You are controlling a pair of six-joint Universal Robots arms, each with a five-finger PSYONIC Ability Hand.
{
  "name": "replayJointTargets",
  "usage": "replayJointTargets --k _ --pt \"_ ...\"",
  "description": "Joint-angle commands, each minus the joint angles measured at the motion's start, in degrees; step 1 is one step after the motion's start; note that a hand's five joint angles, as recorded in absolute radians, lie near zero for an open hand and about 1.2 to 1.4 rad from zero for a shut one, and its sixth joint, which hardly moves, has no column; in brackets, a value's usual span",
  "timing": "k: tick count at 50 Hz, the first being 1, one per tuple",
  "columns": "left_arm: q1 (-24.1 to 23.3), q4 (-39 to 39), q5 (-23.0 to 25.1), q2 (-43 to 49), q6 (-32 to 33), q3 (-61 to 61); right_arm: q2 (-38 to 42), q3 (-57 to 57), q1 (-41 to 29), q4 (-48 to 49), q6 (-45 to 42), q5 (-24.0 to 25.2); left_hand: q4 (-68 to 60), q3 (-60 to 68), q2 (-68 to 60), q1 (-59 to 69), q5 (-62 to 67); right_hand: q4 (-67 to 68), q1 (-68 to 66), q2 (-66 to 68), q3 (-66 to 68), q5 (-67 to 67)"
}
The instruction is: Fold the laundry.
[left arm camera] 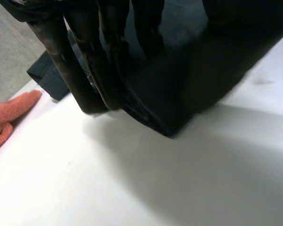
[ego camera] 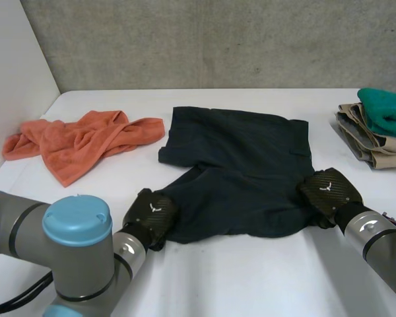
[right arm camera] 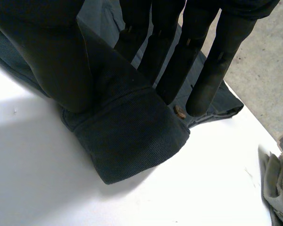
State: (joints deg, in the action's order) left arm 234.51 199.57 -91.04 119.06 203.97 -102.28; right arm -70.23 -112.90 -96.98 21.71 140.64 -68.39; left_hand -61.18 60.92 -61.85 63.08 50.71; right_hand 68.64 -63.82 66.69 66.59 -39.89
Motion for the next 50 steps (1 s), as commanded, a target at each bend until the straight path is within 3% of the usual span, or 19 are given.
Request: replayJointTargets --k 1,3,5,6,10,15,21,28,33,35,36,39,43,50 --pt "1.38 3.89 -0.45 -0.14 -0.24 1.2 -0.35 0.23 0.04 -0.44 0.08 -1.22 -18.82 19.08 -18.15 16.92 19.29 11.36 -16.18 13.31 13.41 -30.11" --pt "1.39 4.08 -0.54 -0.58 -0.24 1.2 -0.96 0.58 -0.05 -1.49 0.08 -2.01 -18.82 19.08 -18.15 16.92 19.29 8.26 -13.08 10.21 10.3 -27.01" --pt "1.39 4.08 -0.72 -1.28 -0.42 1.55 -1.58 1.01 -0.05 -3.16 0.34 -2.54 -18.82 19.08 -18.15 16.92 19.29 -15.19 10.37 -13.24 -13.14 -3.56" --pt "1.39 3.99 -0.72 -1.8 -0.68 1.64 -2.19 1.45 0.04 -5.43 0.95 -2.97 -18.82 19.08 -18.15 16.92 19.29 -35.14 30.32 -33.19 -33.09 16.39" --pt "1.48 3.64 -0.63 -3.22 -1.12 3.74 -4.39 3.21 0.39 -12.03 5.17 -3.42 -18.82 19.08 -18.15 16.92 19.29 -37.02 32.2 -35.07 -34.98 18.27" --pt "1.21 3.37 -0.63 -3.04 -1.38 8.14 -7.03 3.48 0.48 -18.54 7.2 -3.07 -18.82 19.08 -18.15 16.92 19.29 -31.32 26.49 -29.37 -29.27 12.56" --pt "1.3 -0.58 -0.63 0.12 -2.0 15.25 -10.63 0.32 0.48 -19.87 7.64 -1.66 -18.82 19.08 -18.15 16.92 19.29 -31.3 26.48 -29.35 -29.26 12.55" --pt "1.83 -7.87 -0.54 2.76 -7.09 20.71 -10.02 -0.83 0.22 -15.66 7.2 -0.52 -18.82 19.08 -18.15 16.92 19.29 -33.83 29.01 -31.88 -31.78 15.08" --pt "1.91 -10.86 -0.28 2.85 -9.29 21.59 -3.53 -0.3 -0.22 -8.63 6.85 -1.22 -18.82 19.08 -18.15 16.92 19.29 -31.48 26.66 -29.53 -29.43 12.73" --pt "1.83 -11.65 -0.28 2.85 -9.82 21.59 -1.77 0.05 -0.31 -6.96 6.67 -1.31 -18.82 19.08 -18.15 16.92 19.29 -24.96 20.14 -23.01 -22.91 6.21" --pt "1.65 -11.92 -0.37 2.76 -10.0 21.5 -0.28 0.31 -0.4 -5.38 6.32 -1.4 -18.82 19.08 -18.15 16.92 19.29 -9.43 4.61 -7.48 -7.38 -9.33" --pt "1.39 -13.67 -0.45 1.8 -10.17 20.54 0.79 1.19 -0.4 -4.4 5.35 -2.1 -18.82 19.08 -18.15 16.92 19.29 11.31 -16.13 13.26 13.35 -30.06" --pt "1.21 -18.14 -0.37 -3.01 -10.26 18.61 0.36 2.34 -0.22 -4.66 3.51 -4.64 -18.82 19.08 -18.15 16.92 19.29 11.36 -16.18 13.31 13.41 -30.11" --pt "1.13 -23.6 -0.28 -13.22 -9.83 14.04 -12.73 2.77 0.22 -14.49 2.63 -5.35 -18.82 19.08 -18.15 16.92 19.29 11.36 -16.18 13.31 13.41 -30.11"
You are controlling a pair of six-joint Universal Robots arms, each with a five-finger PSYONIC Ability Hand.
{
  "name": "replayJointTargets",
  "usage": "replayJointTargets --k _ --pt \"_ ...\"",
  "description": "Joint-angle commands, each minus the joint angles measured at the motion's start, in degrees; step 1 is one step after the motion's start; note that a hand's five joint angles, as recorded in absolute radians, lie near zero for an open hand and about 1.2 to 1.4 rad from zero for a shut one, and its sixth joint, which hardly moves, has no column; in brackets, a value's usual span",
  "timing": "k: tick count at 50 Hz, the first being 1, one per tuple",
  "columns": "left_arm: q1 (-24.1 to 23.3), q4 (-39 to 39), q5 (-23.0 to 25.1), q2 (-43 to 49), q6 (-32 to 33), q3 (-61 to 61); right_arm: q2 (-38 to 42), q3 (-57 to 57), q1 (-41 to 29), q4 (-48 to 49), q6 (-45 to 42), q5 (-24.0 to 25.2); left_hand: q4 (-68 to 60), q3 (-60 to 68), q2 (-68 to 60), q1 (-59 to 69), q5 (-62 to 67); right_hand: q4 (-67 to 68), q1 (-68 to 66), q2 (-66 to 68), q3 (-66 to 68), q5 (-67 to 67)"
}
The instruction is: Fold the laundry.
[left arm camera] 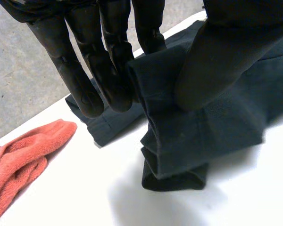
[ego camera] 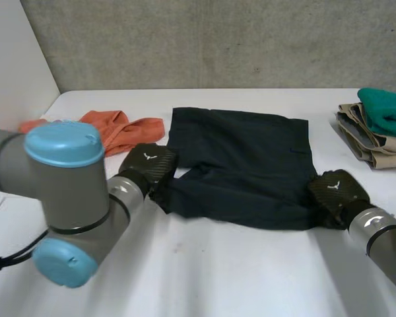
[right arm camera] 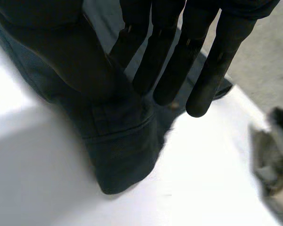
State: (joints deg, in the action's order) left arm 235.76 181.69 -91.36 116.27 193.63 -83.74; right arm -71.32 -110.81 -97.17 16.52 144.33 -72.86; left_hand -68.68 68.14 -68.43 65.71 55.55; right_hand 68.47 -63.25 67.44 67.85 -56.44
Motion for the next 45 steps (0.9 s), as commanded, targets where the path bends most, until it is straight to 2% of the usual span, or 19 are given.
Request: replayJointTargets --k 1,7,8,12,15,20,24,29,34,39,41,45 --pt "-0.12 -7.3 -0.04 -13.14 1.04 -5.72 -12.96 1.03 0.32 -11.4 -1.41 -0.79 -11.32 11.86 -11.57 14.29 14.45 11.53 -16.75 12.56 12.15 -13.56" --pt "-0.73 -19.42 -0.04 -22.91 2.63 -9.6 -22.71 5.25 0.67 -30.56 -8.79 -0.53 -11.32 11.86 -11.57 14.29 14.45 11.53 -16.75 12.56 12.15 -13.56" --pt "-1.26 -23.62 0.13 -25.97 3.5 -10.56 -24.38 5.6 0.67 -33.02 -10.02 -0.44 -11.32 11.86 -11.57 14.29 14.45 11.53 -16.75 12.56 12.15 -13.56" --pt "-3.89 -31.63 0.48 -32.75 5.43 -13.02 -30.63 7.97 0.93 -44.01 -15.91 -0.17 -11.32 11.86 -11.57 14.29 14.45 11.53 -16.75 12.56 12.15 -13.56" --pt "-5.92 -33.86 0.4 -36.01 6.06 -13.64 -32.74 9.91 1.11 -50.61 -19.87 0.88 -11.32 11.86 -11.57 14.29 14.45 11.53 -16.75 12.56 12.15 -13.56" --pt "-7.06 -31.76 0.05 -37.7 6.32 -14.79 -32.92 11.93 1.2 -52.73 -21.02 2.81 -11.32 11.86 -11.57 14.29 14.45 11.53 -16.75 12.56 12.15 -13.56" --pt "-6.89 -25.37 -0.13 -33.32 6.5 -13.92 -30.65 12.99 2.16 -50.01 -19.0 4.04 -11.32 11.86 -11.57 14.29 14.45 11.53 -16.75 12.56 12.15 -13.56" --pt "-5.31 -14.28 -0.31 -23.21 7.72 -10.23 -18.19 14.74 1.73 -37.91 -12.25 3.7 -11.32 11.86 -11.57 14.29 14.45 11.53 -16.75 12.56 12.15 -13.56" --pt "-1.45 -6.62 -0.22 -11.0 11.06 -2.59 -10.61 18.08 0.32 -27.96 -6.96 2.38 -11.32 11.86 -11.57 14.29 14.45 11.53 -16.75 12.56 12.15 -13.56" --pt "-0.3 -0.13 -0.4 5.33 14.49 13.2 -0.85 23.26 -3.98 -18.73 -5.11 -2.89 -11.32 11.86 -11.57 14.29 14.45 11.53 -16.75 12.56 12.15 -13.56" --pt "0.14 1.55 -0.83 10.27 15.02 19.02 3.89 26.78 -6.18 -15.21 -5.28 -6.66 -11.32 11.86 -11.57 14.29 14.45 11.53 -16.75 12.56 12.15 -13.56" --pt "2.51 4.19 -1.1 18.8 16.16 28.87 11.54 33.02 -7.94 -10.99 -5.72 -10.36 -11.32 11.86 -11.57 14.29 14.45 11.53 -16.75 12.56 12.15 -13.56"
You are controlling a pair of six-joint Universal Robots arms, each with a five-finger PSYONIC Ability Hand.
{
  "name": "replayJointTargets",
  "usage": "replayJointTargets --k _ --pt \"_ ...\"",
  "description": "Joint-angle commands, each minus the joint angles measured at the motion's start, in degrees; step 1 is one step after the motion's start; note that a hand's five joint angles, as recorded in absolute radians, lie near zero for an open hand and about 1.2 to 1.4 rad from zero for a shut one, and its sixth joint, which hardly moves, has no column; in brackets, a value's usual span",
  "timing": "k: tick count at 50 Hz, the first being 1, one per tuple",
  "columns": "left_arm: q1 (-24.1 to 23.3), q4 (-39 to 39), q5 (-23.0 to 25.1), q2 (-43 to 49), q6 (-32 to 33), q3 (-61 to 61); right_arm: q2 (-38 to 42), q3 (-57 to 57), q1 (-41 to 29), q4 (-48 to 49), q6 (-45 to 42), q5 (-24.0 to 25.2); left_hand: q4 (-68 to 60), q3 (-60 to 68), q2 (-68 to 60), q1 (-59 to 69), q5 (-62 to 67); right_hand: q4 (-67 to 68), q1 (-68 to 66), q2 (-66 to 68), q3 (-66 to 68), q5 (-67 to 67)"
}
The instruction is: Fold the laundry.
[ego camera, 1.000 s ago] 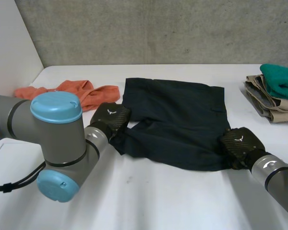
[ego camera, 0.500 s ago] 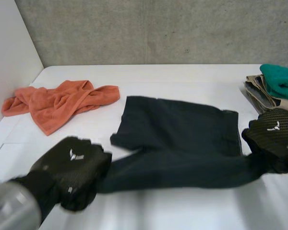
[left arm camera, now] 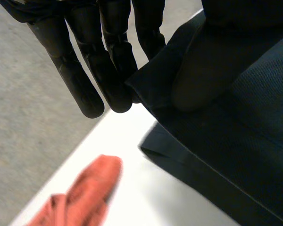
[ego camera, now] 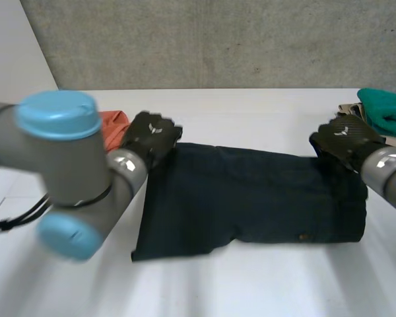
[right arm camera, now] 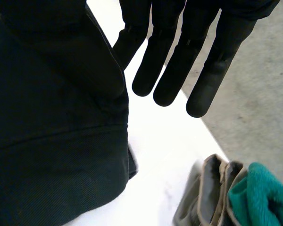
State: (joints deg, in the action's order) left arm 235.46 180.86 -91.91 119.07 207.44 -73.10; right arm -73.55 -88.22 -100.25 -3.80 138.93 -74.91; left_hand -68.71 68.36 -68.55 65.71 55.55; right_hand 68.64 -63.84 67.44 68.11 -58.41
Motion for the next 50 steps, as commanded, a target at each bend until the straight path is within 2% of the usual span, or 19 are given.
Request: replayJointTargets --k 1,6,13,14,15,16,17,19,21,29,34,36,41,48,50 --pt "3.33 5.55 -0.55 17.67 2.62 20.09 15.17 11.48 -4.95 10.12 -0.33 -8.5 -11.29 11.64 -11.45 14.29 14.45 11.36 -16.16 12.56 11.89 -11.59" --pt "4.3 11.07 -0.38 26.98 4.2 30.19 22.56 17.19 -5.04 15.13 -2.26 -8.68 -11.29 11.64 -11.45 14.29 14.45 11.36 -16.16 12.56 11.89 -11.59" --pt "4.74 16.71 0.06 33.24 4.38 36.8 29.16 22.12 -5.3 28.92 -2.09 -9.2 -11.29 11.64 -11.45 14.29 14.45 11.36 -16.16 12.56 11.89 -11.59" --pt "4.66 18.02 0.15 33.86 4.29 37.06 29.77 22.39 -5.22 30.51 -2.0 -9.38 -11.29 11.64 -11.45 14.29 14.45 7.76 -12.55 8.96 8.28 -7.98" --pt "4.57 18.55 0.06 33.95 4.29 36.89 30.74 22.82 -5.3 32.61 -1.91 -9.81 -3.32 3.66 -3.48 6.32 6.48 -36.91 32.11 -35.71 -36.38 36.68" --pt "4.48 19.26 0.15 33.95 4.2 36.63 31.01 22.92 -5.48 33.41 -1.91 -9.82 25.57 -25.23 25.41 -22.57 -22.41 -58.64 53.84 -57.44 -58.11 58.41" --pt "3.78 20.22 0.06 33.86 4.29 35.84 31.27 22.74 -5.57 33.86 -2.09 -9.82 58.71 -58.36 58.55 -55.71 -55.55 -58.64 53.84 -57.44 -58.11 58.41" --pt "3.52 21.1 -0.02 33.69 4.2 34.7 30.4 21.87 -5.74 33.6 -1.48 -9.82 55.65 -55.31 55.49 -52.65 -52.5 -58.64 53.84 -57.44 -58.11 58.41" --pt "2.73 22.42 -0.11 32.55 4.2 31.73 28.82 20.55 -5.92 32.55 -0.86 -9.91 58.71 -58.36 58.55 -55.71 -55.55 -58.64 53.84 -57.44 -58.11 58.41" --pt "1.84 24.1 -0.73 19.64 3.85 16.87 12.13 10.97 -5.04 13.93 7.22 -8.85 58.71 -58.36 58.55 -55.71 -55.55 -58.64 53.84 -57.44 -58.11 58.41" --pt "1.67 23.92 -0.82 11.9 3.67 6.94 7.55 4.74 -2.42 -0.99 12.14 -6.84 58.71 -58.36 58.55 -55.71 -55.55 -45.3 40.5 -44.1 -44.78 45.08" --pt "1.67 23.92 -0.73 8.92 3.59 2.55 7.19 2.8 -1.09 -3.57 12.41 -5.96 58.71 -58.36 58.55 -55.71 -55.55 -44.09 39.3 -42.89 -43.57 43.87" --pt "1.32 24.01 -0.64 5.65 3.41 -3.44 6.22 -3.7 1.2 -1.31 12.33 -2.35 58.71 -58.36 58.55 -55.71 -55.55 -42.25 37.45 -41.04 -41.72 42.02" --pt "-0.35 24.1 -0.64 4.68 1.66 -6.7 7.1 -8.37 1.55 7.48 12.15 -2.44 58.71 -58.36 58.55 -55.71 -55.55 -40.56 35.76 -39.35 -40.03 40.33" --pt "-0.44 24.1 -0.64 4.68 1.3 -6.88 9.55 -8.72 1.46 10.91 11.89 -2.7 58.71 -58.36 58.55 -55.71 -55.55 -37.21 32.41 -36.01 -36.68 36.98"
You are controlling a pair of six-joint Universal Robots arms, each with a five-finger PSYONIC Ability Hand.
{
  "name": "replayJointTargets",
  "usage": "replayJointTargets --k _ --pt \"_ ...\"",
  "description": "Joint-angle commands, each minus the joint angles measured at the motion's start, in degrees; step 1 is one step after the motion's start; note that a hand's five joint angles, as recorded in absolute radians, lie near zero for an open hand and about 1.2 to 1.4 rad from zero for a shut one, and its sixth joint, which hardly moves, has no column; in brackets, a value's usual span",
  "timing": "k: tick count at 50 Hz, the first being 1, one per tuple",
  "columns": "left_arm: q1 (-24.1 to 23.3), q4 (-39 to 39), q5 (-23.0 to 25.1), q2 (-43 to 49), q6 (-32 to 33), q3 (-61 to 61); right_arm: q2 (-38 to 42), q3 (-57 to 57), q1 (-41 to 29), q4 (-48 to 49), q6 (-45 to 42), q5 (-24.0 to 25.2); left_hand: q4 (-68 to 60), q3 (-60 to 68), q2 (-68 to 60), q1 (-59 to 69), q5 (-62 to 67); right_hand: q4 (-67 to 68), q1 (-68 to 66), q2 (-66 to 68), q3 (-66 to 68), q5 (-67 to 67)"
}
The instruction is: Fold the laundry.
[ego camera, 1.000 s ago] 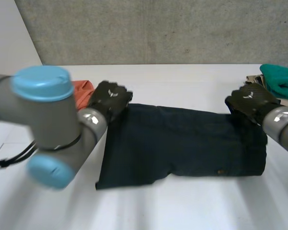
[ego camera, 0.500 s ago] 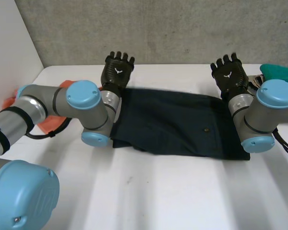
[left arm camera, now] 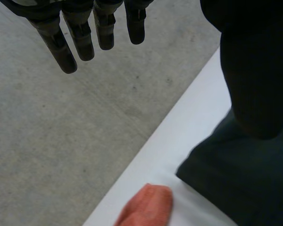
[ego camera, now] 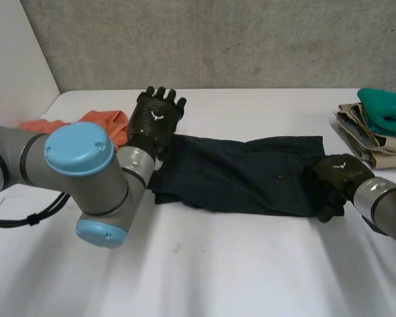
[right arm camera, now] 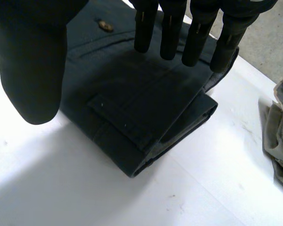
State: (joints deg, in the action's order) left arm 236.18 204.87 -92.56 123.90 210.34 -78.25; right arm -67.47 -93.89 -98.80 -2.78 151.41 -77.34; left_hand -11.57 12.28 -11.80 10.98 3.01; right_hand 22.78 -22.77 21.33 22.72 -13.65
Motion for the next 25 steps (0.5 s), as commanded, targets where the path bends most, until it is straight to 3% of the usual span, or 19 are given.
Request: replayJointTargets --k 1,2,4,5,10,13,18,21,25 --pt "-1.16 0.18 0.01 -0.06 -1.69 -1.73 4.35 -2.97 0.01 10.94 -0.67 -0.44 1.57 -2.28 1.8 -0.98 -3.01 10.67 -10.67 12.12 10.72 -9.79" --pt "-1.16 0.18 0.01 -0.06 -1.86 -1.73 4.97 -2.97 0.01 11.82 -0.76 -0.53 1.57 -2.28 1.8 -0.98 -3.01 13.85 -13.86 15.3 13.9 -12.98" --pt "-1.16 0.18 -0.08 -0.06 -2.12 -1.73 6.03 -2.79 0.18 14.11 -1.2 -1.05 1.57 -2.28 1.8 -0.98 -3.01 50.03 -50.04 51.48 50.09 -49.16" --pt "-1.16 0.09 -0.08 -0.15 -2.13 -1.73 6.03 -2.79 0.27 14.64 -1.46 -1.58 1.57 -2.28 1.8 -0.98 -3.01 57.15 -57.16 58.6 57.2 -56.28" --pt "-1.34 -0.17 -0.34 -1.73 -2.3 -1.99 1.32 -4.98 3.07 18.59 -6.46 -5.97 1.57 -2.28 1.8 -0.98 -3.01 57.22 -57.23 58.67 57.28 -56.35" --pt "-1.25 -0.08 -0.34 -3.83 -2.39 -3.22 -3.18 -6.13 6.67 18.17 -11.28 -6.15 1.57 -2.28 1.8 -0.98 -3.01 57.22 -57.23 58.67 57.28 -56.35" --pt "-0.99 -0.08 -0.25 -7.26 -2.48 -5.85 -3.99 -4.99 9.15 15.61 -21.76 -6.42 1.57 -2.28 1.8 -0.98 -3.01 57.22 -57.23 58.67 57.28 -56.35" --pt "-0.72 0.01 -0.25 -8.49 -2.48 -7.43 -4.16 -3.24 7.92 15.61 -26.33 -5.8 1.57 -2.28 1.8 -0.98 -3.01 57.22 -57.23 58.67 57.28 -56.35" --pt "-0.64 0.01 -0.34 -9.98 -2.48 -9.37 -3.81 0.71 -2.78 16.49 -27.66 -4.05 1.57 -2.28 1.8 -0.98 -3.01 57.22 -57.23 58.67 57.28 -56.35"
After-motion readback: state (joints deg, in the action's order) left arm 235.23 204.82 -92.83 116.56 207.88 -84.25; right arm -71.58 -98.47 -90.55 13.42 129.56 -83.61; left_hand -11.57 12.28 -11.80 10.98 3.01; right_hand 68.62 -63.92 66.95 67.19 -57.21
